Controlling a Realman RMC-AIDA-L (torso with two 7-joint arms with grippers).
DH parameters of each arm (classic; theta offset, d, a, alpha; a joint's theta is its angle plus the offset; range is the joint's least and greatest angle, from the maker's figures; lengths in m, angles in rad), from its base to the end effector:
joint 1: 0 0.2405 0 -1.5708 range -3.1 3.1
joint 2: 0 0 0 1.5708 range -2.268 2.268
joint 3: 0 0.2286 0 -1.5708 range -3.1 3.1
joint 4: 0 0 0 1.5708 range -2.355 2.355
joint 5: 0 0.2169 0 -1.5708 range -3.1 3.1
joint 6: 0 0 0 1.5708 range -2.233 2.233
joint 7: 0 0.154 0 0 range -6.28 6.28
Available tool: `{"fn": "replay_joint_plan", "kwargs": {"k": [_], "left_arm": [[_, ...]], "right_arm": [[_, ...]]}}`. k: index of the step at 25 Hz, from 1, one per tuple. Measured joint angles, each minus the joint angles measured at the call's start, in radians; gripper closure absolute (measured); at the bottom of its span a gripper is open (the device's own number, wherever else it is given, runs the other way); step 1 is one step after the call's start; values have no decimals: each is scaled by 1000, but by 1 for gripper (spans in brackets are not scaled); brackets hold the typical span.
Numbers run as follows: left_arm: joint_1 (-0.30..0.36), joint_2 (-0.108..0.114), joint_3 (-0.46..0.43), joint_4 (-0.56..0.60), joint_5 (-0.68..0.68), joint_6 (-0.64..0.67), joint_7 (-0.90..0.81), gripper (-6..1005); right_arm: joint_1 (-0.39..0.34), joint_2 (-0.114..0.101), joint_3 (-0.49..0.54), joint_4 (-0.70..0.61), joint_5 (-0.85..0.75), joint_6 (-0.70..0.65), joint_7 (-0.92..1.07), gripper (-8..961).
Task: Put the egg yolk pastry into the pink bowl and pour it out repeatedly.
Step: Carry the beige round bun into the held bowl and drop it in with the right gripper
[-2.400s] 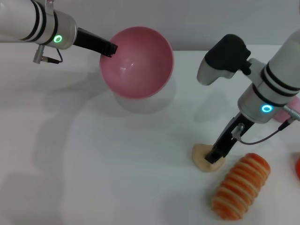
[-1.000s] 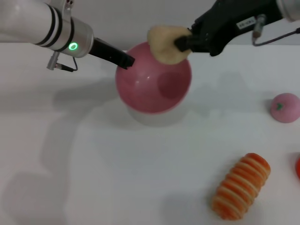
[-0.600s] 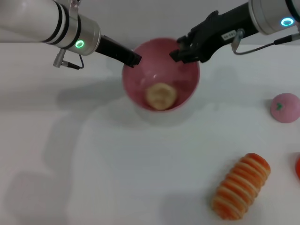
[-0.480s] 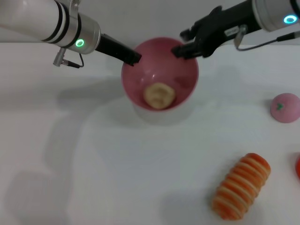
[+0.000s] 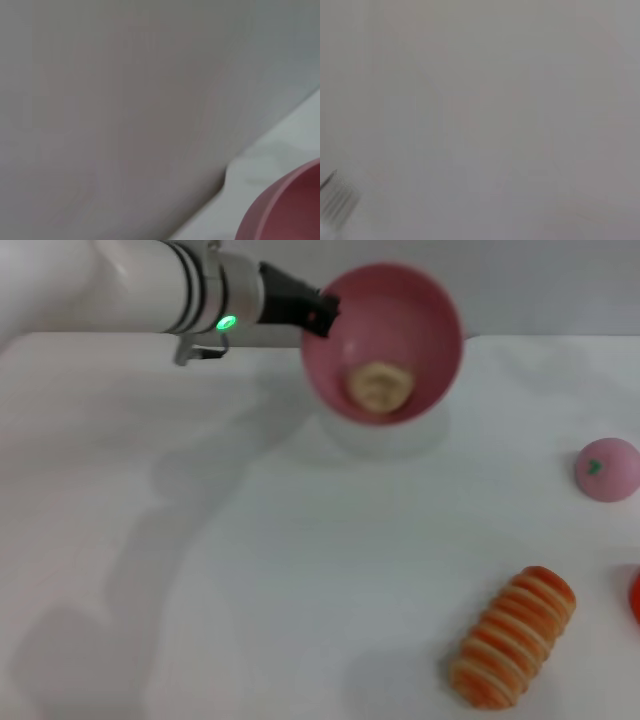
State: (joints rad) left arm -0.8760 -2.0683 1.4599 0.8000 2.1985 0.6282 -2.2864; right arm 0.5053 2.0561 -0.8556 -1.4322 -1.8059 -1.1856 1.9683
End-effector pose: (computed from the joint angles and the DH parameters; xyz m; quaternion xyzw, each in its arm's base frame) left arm -0.1037 0.4599 -0.0441 -0.9153 -0.2168 -0.0660 0.3330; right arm 0.1188 0.4006 0.1633 -0.8588 0.1613 0.2999 0.3827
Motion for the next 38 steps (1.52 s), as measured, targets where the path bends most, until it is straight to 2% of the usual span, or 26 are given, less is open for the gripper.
{"fn": "replay_joint_plan", "kwargs": {"k": [4,8,12,13,14,17,19,24,29,38], "left_arm": [[15,-3,139,-3,-142,-203,0,955],[47,-4,336,13,-237,-436,-1,953],[75,-6,525,45,-268,-657,-9,951],[78,-8,615,47,-266,-756,-10,951],[78,-8,636,46,-266,-786,-10,950],[81,-9,788,30,-249,-988,-25,949],[83,-10,851,19,-208,-1100,-64,948],[116,-9,927,-8,-26,-1300,-226,946],[159,-8,995,-9,66,-1470,-246,943],[160,-8,1010,-19,86,-1506,-245,939]], "right_arm": [[-47,5,147,41,130,4,-105,418],[-89,2,235,144,308,5,-240,420],[-107,-23,263,274,404,8,-357,422],[-107,-27,264,296,406,10,-374,422],[-106,-30,266,312,407,12,-387,423],[-90,-48,266,371,408,16,-407,424],[-80,-57,266,396,408,16,-413,425],[-67,-66,267,404,401,15,-420,427],[-53,-67,262,394,401,15,-420,429],[-33,-66,255,405,401,15,-420,433]]}}
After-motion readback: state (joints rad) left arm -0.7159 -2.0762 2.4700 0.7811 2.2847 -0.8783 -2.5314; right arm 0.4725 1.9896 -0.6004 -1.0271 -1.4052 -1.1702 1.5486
